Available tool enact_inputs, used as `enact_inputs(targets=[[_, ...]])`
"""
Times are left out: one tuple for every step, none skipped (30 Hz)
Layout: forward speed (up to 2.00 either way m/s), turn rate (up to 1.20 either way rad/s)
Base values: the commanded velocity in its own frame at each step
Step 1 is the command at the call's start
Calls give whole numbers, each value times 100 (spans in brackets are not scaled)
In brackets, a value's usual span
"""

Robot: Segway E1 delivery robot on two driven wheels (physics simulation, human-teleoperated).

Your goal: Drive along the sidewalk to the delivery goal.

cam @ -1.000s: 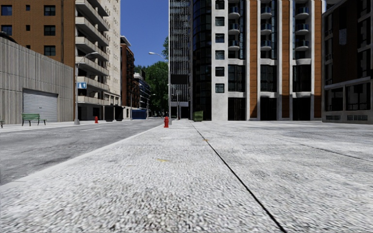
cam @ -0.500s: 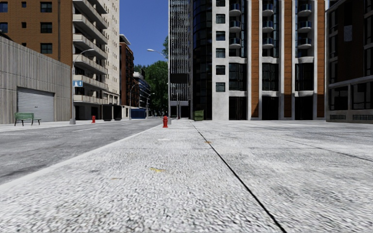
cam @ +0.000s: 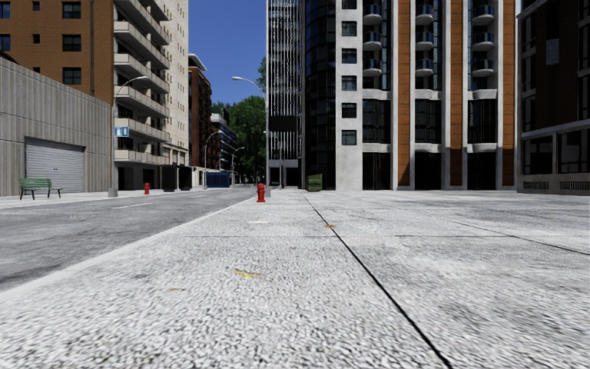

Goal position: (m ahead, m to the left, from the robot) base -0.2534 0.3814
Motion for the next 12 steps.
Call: enact_inputs(targets=[[0,0],[0,0],[0,0],[0,0],[0,0],[0,0],[0,0],[0,0],[0,0],[0,0],[0,0],[0,0]])
